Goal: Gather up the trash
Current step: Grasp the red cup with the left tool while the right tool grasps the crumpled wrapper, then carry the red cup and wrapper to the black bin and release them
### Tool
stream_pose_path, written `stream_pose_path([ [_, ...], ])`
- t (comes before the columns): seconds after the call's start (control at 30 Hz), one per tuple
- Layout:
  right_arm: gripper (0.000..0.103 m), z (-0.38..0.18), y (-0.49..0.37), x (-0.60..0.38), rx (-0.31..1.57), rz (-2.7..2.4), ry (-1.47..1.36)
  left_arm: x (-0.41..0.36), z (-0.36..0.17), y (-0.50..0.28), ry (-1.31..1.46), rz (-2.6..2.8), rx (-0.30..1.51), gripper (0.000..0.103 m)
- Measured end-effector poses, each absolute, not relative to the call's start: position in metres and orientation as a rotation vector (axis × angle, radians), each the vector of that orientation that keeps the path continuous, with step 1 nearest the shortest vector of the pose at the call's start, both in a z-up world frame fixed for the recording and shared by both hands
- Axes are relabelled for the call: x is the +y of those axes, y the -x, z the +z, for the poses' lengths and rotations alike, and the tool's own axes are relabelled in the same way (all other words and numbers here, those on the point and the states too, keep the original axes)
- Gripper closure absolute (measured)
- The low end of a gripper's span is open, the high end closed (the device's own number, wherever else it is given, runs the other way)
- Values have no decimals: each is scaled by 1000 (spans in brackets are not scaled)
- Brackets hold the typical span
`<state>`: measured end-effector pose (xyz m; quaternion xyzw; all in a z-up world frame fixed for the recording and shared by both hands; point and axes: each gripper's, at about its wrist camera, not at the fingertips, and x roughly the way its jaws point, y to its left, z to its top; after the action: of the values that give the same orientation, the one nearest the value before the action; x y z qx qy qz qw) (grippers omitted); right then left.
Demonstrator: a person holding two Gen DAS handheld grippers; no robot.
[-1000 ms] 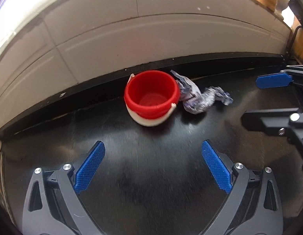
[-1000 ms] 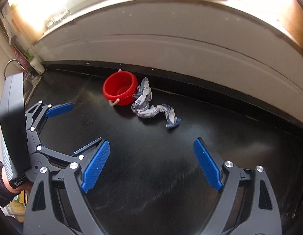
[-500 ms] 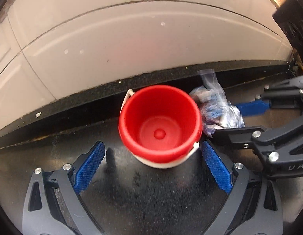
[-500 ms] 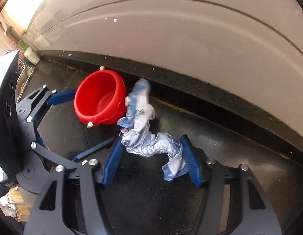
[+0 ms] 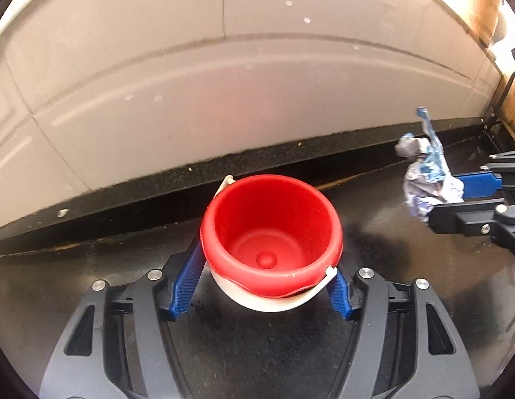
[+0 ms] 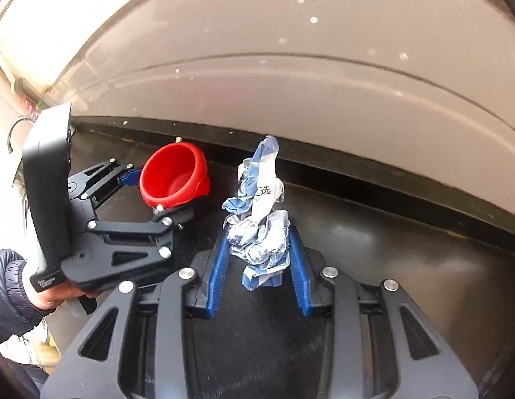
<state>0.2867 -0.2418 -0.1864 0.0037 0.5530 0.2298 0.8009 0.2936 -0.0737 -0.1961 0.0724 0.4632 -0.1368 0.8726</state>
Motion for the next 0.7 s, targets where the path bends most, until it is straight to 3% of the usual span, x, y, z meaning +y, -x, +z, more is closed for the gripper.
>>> stream_pose_path([
  [0.23, 68, -160, -256, -249, 1154, 464, 1, -86, -152, -266, -139, -260, 922, 39],
  [0.7, 68, -108, -151, -217, 1086, 562, 102, -63, -87, -102, -80, -90, 874, 39],
])
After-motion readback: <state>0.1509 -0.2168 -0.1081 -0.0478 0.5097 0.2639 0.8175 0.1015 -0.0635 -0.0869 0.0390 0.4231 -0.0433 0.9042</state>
